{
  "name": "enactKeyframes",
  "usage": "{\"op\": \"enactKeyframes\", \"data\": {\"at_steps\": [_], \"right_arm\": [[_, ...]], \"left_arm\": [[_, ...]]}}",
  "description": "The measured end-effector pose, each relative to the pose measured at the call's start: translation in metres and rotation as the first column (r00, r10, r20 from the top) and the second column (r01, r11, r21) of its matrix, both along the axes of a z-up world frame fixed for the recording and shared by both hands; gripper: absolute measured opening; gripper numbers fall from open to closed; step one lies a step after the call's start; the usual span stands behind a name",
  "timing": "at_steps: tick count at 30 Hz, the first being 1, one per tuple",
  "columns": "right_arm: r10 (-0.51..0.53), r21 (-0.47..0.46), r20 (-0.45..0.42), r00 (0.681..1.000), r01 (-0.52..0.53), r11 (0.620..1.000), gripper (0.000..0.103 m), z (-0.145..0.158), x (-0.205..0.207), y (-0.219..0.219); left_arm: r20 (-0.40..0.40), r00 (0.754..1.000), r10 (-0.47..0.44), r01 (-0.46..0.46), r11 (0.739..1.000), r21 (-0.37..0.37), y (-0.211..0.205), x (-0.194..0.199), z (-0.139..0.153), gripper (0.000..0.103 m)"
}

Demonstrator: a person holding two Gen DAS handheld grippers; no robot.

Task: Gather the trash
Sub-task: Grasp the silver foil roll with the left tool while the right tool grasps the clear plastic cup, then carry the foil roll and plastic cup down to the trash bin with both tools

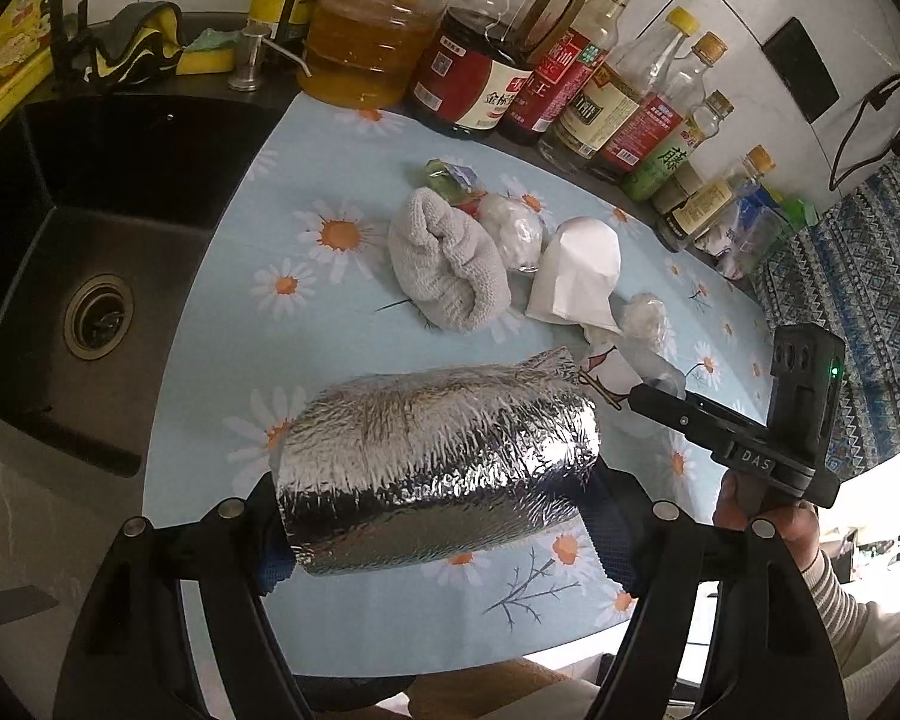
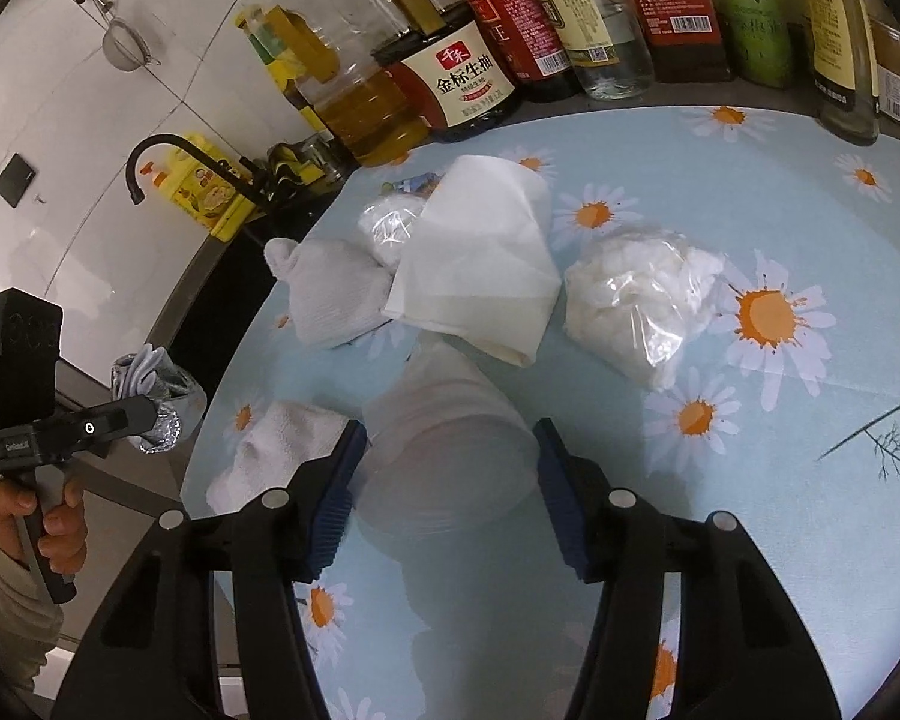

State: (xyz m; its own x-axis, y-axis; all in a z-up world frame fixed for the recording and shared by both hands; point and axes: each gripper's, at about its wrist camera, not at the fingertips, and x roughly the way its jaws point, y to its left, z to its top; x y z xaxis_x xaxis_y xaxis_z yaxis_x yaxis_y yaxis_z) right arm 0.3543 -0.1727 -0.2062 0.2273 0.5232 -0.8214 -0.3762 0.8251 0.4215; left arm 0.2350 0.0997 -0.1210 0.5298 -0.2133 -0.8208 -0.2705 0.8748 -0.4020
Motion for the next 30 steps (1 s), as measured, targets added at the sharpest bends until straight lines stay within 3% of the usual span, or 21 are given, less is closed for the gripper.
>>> {"op": "enactKeyframes", "data": {"at_steps": [13, 30], "right_arm": [[-0.076, -0.014, 0.076, 0.994, 0.077, 0.997, 0.057, 0.031, -0.029, -0.008], [-0.182, -0.043, 0.169, 0.969, 0.192, 0.98, 0.057, 0.074, -0.109, -0.001]], "left_arm": [[0.054, 0.996, -0.076, 0.077, 0.997, -0.012, -0.002, -0.011, 0.008, 0.075], [0.14, 0.969, -0.203, 0.206, 0.978, -0.012, -0.016, -0.039, 0.026, 0.075]]}}
